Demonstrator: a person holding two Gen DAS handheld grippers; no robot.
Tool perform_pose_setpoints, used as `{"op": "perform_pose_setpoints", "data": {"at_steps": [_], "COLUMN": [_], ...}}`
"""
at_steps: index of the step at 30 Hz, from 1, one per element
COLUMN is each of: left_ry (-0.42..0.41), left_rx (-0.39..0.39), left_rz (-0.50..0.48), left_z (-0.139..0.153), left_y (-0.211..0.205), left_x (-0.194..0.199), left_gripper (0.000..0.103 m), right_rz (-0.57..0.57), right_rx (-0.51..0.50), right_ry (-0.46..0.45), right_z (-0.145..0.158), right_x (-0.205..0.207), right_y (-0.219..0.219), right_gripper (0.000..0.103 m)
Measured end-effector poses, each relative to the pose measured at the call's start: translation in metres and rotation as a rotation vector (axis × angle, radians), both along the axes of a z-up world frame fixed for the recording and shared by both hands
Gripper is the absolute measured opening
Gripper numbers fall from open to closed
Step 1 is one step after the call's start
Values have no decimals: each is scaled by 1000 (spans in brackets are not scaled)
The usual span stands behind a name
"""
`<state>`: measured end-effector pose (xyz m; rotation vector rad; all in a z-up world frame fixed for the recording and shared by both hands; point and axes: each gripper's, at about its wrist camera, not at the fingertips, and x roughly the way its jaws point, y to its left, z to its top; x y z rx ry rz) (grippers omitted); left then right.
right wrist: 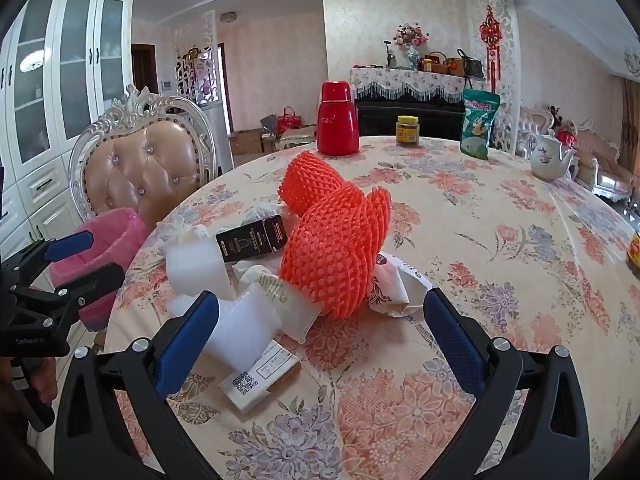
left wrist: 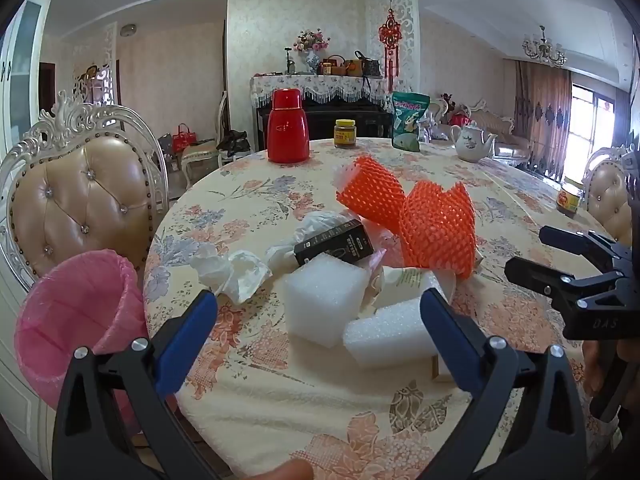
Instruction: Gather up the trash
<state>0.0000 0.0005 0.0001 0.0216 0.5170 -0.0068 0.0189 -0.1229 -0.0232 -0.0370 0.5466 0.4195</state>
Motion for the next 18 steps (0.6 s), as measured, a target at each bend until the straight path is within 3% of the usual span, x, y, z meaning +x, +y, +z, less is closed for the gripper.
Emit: {"op": "perform_pose_setpoints", "data": {"at_steps": [18], "left_ry": [4], "left_rx": [-9], "left_rz": [4], "left_z": [-1], "left_y": [2], "left_x": [0], "left_gripper": [98], "right_rz": [7], "right_rx": [-2], "right_ry": [0], "right_z": [-2], "right_x": [1], "right_y": [0], "right_gripper": [96]}}
